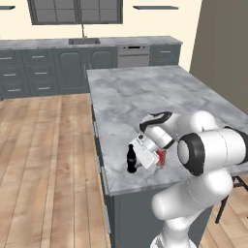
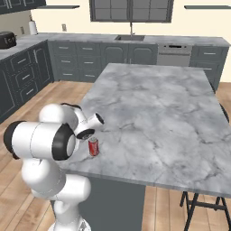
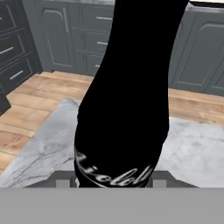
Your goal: Pick the can, bottled drink from the counter and place them in the open cabinet.
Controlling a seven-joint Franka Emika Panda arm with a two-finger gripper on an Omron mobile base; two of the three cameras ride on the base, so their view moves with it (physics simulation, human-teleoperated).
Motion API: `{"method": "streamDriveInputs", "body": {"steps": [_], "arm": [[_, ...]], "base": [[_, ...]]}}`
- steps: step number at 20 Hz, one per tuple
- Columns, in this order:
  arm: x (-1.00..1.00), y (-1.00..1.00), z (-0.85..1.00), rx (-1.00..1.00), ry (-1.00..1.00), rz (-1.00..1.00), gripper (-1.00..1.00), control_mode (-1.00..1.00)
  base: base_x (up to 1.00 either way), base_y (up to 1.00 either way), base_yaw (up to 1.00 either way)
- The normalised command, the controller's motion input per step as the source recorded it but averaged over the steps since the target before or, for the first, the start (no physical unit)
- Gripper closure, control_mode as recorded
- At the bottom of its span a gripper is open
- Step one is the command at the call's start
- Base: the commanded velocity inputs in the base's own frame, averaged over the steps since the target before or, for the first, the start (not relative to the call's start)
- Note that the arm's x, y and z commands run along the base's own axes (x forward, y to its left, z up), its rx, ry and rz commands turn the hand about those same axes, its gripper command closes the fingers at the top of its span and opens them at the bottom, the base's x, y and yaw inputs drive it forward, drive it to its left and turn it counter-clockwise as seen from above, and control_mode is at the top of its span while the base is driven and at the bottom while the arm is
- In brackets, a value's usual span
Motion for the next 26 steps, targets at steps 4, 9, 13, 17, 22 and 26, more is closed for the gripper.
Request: {"method": "streamDriveInputs", "body": {"steps": [4,9,13,17,22,26], "arm": [[-0.28,-0.05,0.56,0.03,0.01,-0.1,1.0,-1.0],[-0.67,0.0,0.96,0.0,0.0,-0.13,1.0,-1.0],[-0.96,0.0,1.0,0.0,-0.02,-0.15,1.0,-1.0],[-1.0,-0.02,1.0,-0.05,-0.01,-0.13,1.0,-1.0],[-1.0,-0.09,1.0,-0.1,0.0,-0.13,1.0,-1.0],[-0.94,-0.2,0.99,-0.14,0.0,-0.1,1.0,-1.0]], "base": [[0.0,0.0,0.0],[0.0,0.0,0.0],[0.0,0.0,0.0],[0.0,0.0,0.0],[0.0,0.0,0.0],[0.0,0.0,0.0]]}}
